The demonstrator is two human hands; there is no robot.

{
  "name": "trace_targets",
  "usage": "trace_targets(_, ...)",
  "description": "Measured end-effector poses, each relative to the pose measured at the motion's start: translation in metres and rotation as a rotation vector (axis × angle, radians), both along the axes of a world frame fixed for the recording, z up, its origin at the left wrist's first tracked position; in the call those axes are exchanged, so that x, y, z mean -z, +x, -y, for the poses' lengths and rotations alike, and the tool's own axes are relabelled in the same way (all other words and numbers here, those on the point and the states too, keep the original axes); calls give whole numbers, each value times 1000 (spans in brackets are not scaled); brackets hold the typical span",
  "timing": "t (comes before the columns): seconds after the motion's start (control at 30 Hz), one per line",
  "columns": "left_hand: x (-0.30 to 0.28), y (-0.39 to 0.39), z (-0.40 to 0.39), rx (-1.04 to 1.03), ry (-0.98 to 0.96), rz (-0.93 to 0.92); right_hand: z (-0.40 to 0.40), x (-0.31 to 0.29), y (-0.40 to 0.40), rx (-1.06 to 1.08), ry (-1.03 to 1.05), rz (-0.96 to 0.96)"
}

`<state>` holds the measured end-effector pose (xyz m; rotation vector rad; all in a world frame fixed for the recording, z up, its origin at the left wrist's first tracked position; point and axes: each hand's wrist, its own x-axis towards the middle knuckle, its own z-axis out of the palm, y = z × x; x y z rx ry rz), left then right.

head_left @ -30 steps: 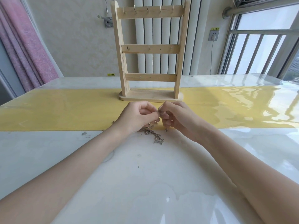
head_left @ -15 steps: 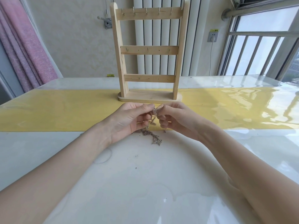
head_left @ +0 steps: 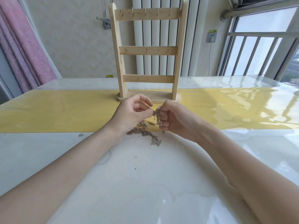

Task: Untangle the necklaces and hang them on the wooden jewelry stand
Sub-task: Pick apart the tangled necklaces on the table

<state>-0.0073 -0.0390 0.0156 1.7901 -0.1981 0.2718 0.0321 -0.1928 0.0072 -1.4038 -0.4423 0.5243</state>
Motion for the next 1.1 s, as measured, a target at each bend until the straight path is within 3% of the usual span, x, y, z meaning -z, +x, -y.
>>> trace_targets(0.23, 1, 1, 1, 60, -162, -108, 1, -2, -4, -16, 56, 35)
trace_targets(0.4, 4, 4, -2, -44, 42, -75, 4, 1, 1, 7, -2, 114)
trace_targets(0.7, 4, 2, -4, 75, -152, -176, 3, 3, 2, 62, -9, 142)
trace_targets(0.83, -1, 1, -3, 65, -104, -106, 1, 2, 0, 69, -15, 161)
trace_targets(1.1, -5, 1, 0, 197, -554, -314, 2, -4, -2, 4, -34, 171)
